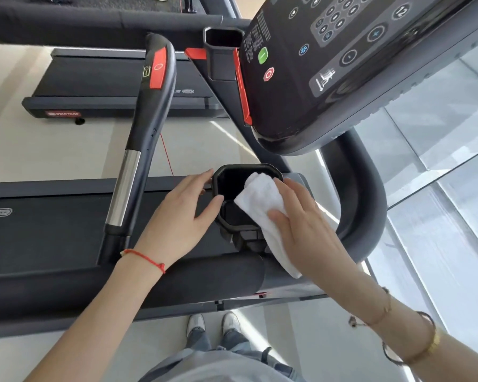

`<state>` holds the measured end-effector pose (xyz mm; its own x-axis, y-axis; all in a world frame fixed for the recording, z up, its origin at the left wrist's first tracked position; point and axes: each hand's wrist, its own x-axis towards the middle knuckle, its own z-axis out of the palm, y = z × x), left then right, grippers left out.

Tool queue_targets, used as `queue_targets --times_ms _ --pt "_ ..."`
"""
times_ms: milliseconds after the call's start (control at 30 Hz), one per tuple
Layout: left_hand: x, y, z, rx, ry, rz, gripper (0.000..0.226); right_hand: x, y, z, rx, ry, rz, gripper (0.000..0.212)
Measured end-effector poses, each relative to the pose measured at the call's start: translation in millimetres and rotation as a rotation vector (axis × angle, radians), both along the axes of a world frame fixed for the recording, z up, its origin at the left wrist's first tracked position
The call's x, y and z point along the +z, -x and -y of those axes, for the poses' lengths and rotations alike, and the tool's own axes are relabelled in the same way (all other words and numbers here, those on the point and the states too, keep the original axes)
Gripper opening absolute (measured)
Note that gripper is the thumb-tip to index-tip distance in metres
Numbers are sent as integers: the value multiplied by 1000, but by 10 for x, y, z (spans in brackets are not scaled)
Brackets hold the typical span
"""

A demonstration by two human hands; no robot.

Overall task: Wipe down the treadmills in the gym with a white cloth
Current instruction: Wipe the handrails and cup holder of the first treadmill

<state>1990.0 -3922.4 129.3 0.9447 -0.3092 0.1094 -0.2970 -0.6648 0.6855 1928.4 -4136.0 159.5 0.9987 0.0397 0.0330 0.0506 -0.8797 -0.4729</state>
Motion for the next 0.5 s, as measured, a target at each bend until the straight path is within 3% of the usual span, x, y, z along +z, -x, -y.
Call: queue_targets --times_ms 133,333,500 --pt "-20 33 -14 2 -14 -20 64 -22 -336 -65 28 -52 40 44" --pt "-13 33 -25 13 12 -56 65 -70 -101 209 197 -163 19 45" --pt "-9 35 -33 2 41 -90 61 45 -435 122 264 -113 181 40"
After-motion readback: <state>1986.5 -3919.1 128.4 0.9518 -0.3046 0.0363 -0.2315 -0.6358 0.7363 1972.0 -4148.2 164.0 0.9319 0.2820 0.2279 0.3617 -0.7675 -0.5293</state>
